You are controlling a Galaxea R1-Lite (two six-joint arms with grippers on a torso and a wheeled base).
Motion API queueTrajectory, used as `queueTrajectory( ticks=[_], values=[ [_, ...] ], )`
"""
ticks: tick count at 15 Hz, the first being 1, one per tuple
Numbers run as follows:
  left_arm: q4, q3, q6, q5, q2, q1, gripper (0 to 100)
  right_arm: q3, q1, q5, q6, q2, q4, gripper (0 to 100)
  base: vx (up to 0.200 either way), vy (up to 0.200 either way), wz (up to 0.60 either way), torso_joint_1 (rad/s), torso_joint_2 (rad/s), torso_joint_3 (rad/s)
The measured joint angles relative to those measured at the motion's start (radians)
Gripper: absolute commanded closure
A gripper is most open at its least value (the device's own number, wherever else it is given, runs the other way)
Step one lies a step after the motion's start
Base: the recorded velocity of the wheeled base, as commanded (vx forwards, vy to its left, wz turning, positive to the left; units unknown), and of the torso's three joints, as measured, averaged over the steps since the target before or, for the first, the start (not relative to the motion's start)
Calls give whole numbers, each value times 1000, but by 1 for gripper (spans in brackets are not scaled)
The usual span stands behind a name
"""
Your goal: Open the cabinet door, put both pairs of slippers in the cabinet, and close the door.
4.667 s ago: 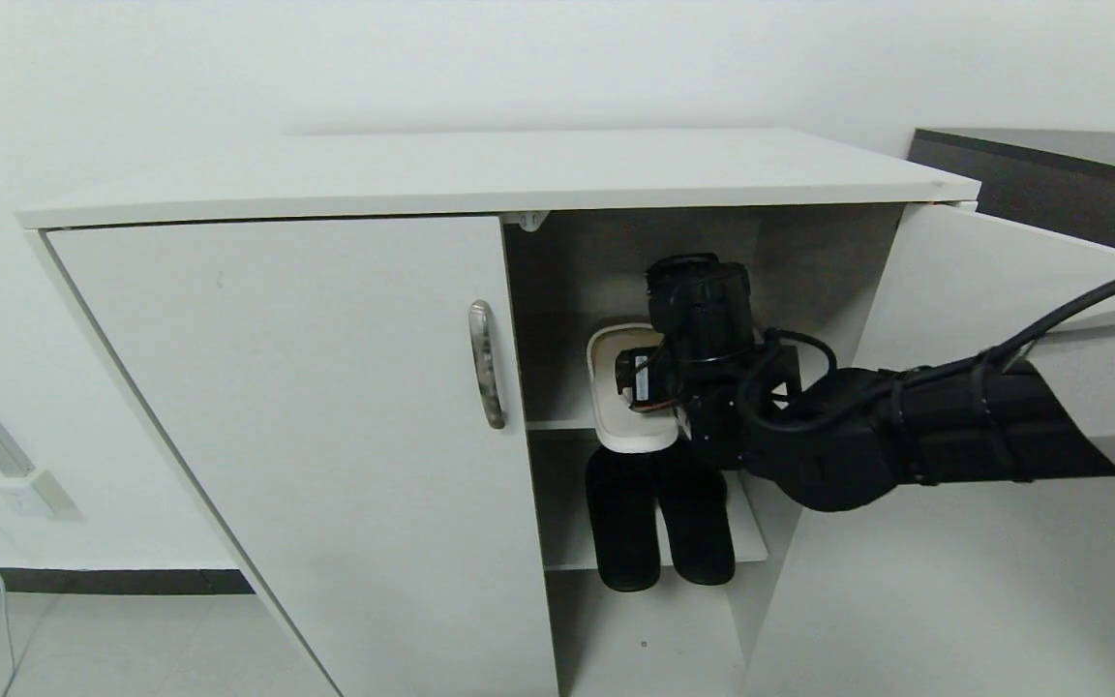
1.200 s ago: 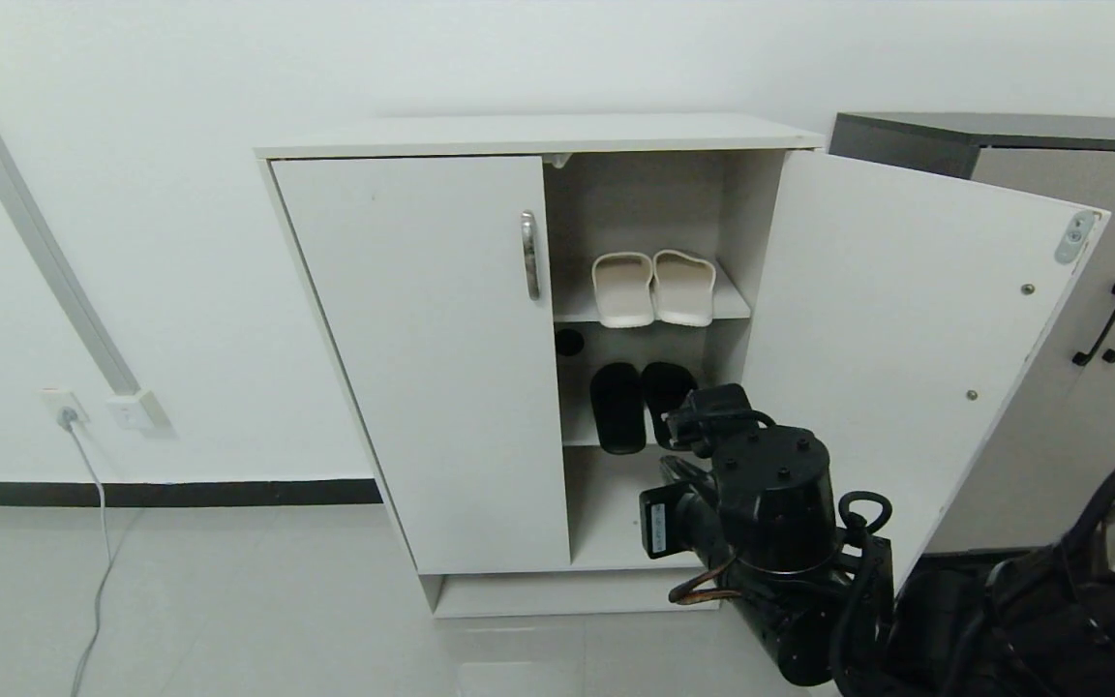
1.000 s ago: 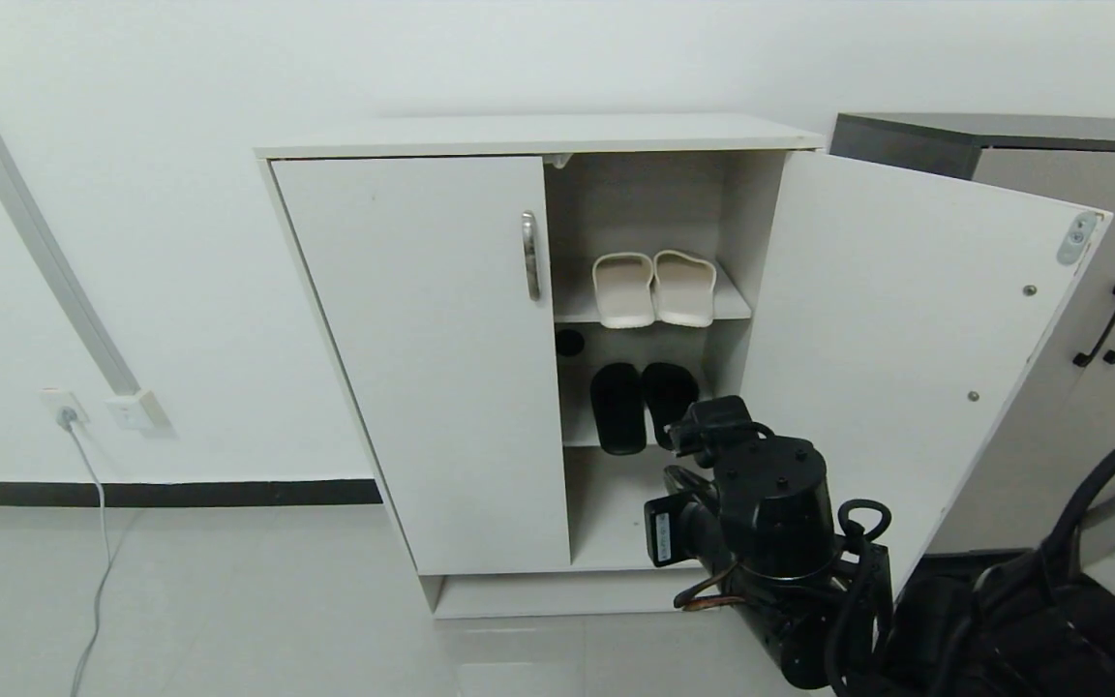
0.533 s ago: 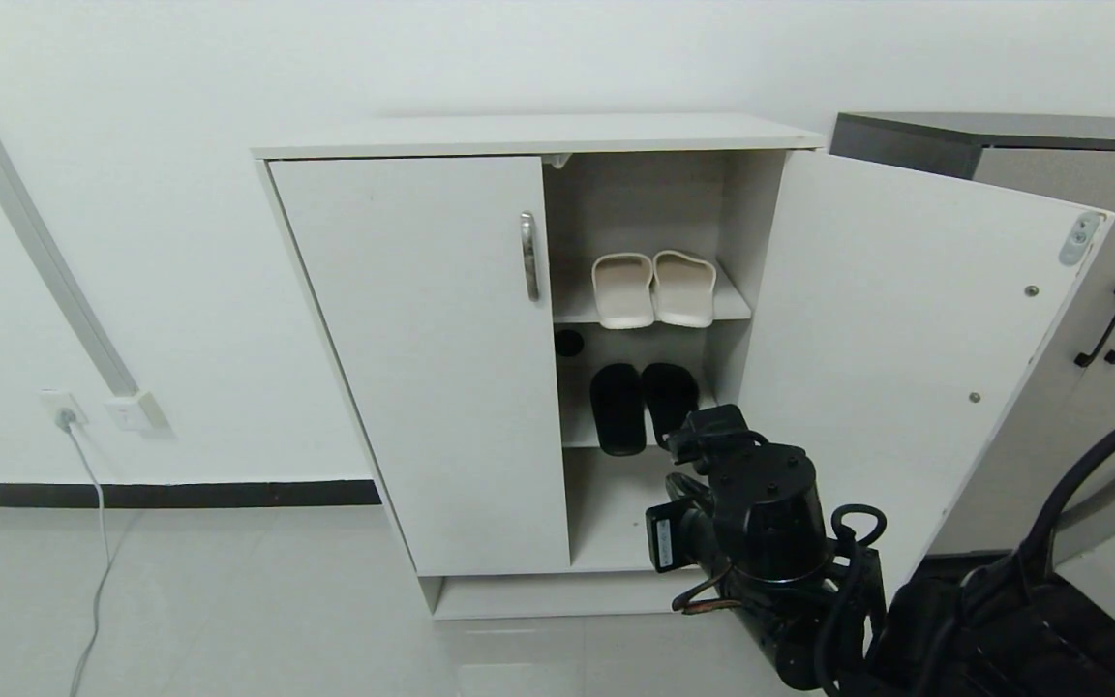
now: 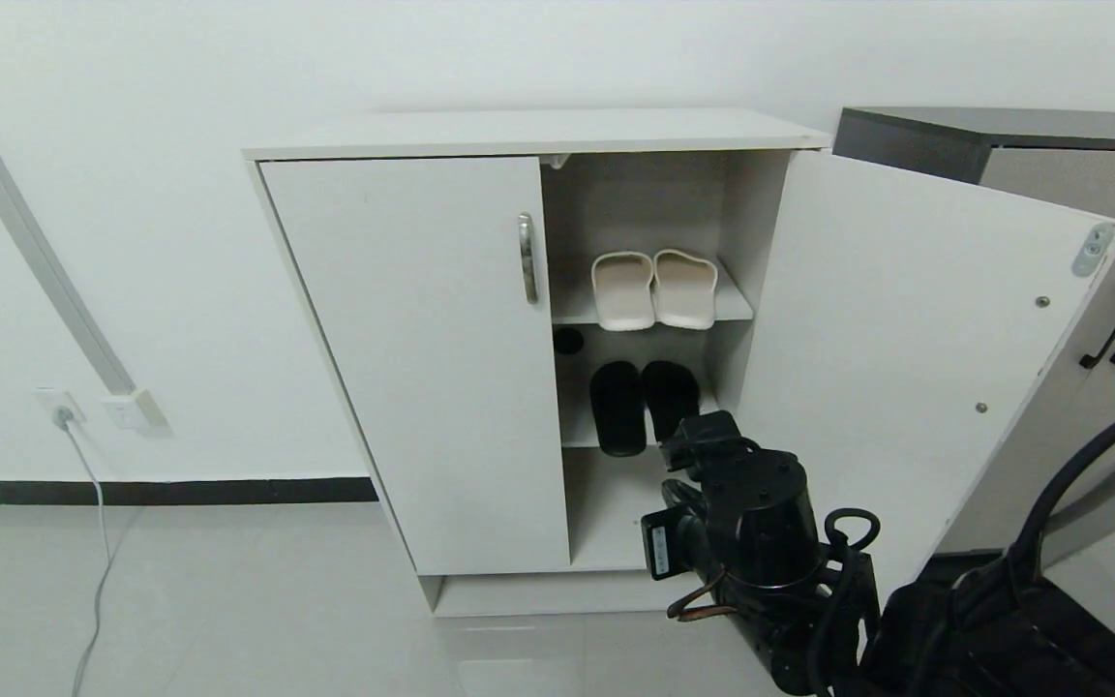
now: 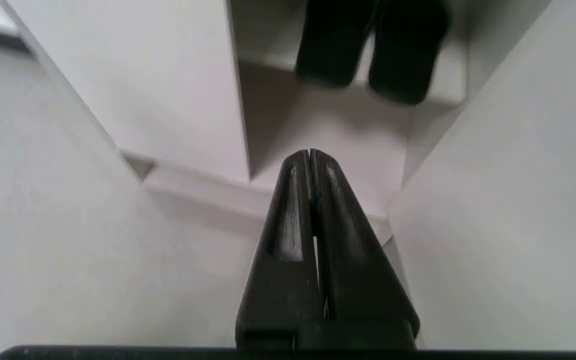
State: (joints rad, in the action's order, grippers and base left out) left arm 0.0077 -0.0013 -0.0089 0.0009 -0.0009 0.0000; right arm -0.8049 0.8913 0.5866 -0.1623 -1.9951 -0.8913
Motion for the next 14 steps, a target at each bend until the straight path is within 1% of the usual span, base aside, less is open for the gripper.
queueTrajectory(
  ticks=[3,6,14],
  values=[
    [-1,-1,0,0,0,0,100,0,1,2,1,0,-3,100,0,0,0,45,-482,-365],
    [-1,-1,0,0,0,0,100,0,-2,3,1,0,-3,100,0,0,0,111,-460,-352],
    [-2,0,0,-1,0,0,100,3,0,3,7,0,-3,100,0,0,0,148,-477,-331]
  ],
)
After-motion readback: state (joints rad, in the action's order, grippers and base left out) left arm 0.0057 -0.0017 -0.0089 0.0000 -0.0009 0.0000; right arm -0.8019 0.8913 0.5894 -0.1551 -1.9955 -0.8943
